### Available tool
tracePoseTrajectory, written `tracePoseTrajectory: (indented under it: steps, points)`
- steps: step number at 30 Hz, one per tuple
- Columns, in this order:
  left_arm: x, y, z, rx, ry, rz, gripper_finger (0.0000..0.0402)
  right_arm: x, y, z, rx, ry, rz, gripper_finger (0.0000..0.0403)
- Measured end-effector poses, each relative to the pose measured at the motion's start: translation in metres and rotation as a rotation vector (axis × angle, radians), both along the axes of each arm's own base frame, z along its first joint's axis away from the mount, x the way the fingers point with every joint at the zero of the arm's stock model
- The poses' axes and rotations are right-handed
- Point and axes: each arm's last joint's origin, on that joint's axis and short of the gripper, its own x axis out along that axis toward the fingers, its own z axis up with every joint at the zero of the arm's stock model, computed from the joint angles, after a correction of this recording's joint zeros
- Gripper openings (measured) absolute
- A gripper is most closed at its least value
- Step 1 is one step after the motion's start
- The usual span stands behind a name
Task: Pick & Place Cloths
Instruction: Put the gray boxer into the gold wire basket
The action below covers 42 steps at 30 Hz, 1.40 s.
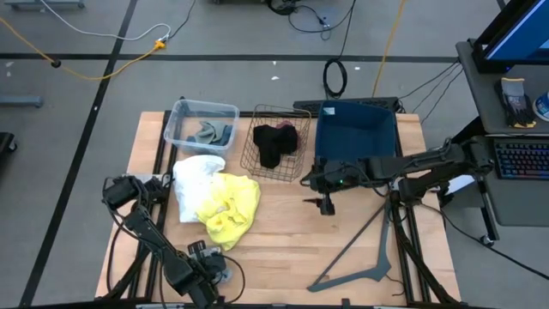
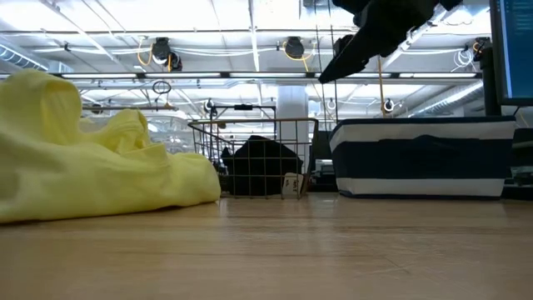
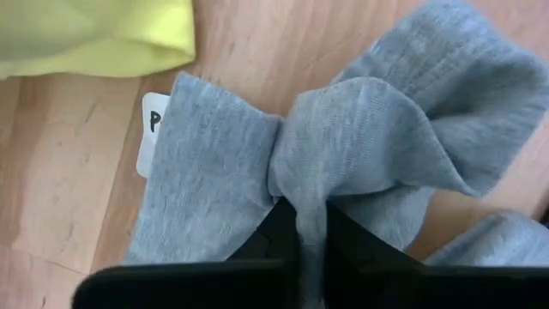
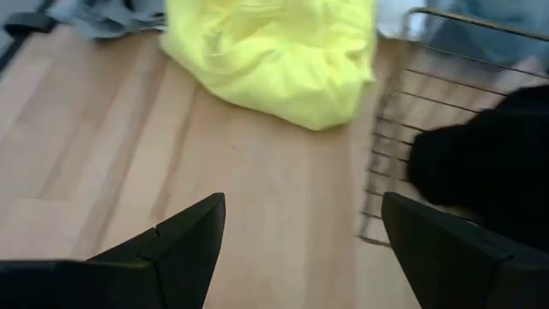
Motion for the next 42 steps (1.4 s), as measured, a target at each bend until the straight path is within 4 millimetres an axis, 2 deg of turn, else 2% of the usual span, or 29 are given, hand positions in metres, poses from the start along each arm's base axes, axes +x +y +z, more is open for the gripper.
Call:
tracePoseTrajectory:
  steps: [4,9,15,20,26,32,42]
  points:
    - [0.002,0.004,0.002,0.008,0.008,0.012,0.0012,-0.002,0.018,-0.011,0.013,-0.029,0.058,0.0309]
    - [0.002,0.011,0.012,-0.004,0.02,0.03,0.0009,-0.004,0.039,-0.015,0.018,-0.105,0.141,0.0309]
    - [-0.004,0.021,0.049,-0.063,-0.048,0.05,0.0006,-0.007,0.061,-0.01,-0.021,-0.19,0.26,0.0309]
    - [-0.011,0.032,0.089,-0.126,-0.197,0.08,0.0005,-0.01,0.076,-0.006,-0.07,-0.241,0.35,0.0309]
    - [-0.021,0.05,0.128,-0.179,-0.359,0.123,0.0004,-0.012,0.085,-0.004,-0.091,-0.275,0.401,0.0309]
    - [-0.021,0.066,0.153,-0.175,-0.535,0.16,0.0003,-0.012,0.091,0.003,-0.103,-0.358,0.428,0.0309]
    - [0.007,0.092,0.182,-0.133,-0.785,0.055,0.0003,-0.005,0.098,0.008,-0.176,-0.486,0.474,0.0309]
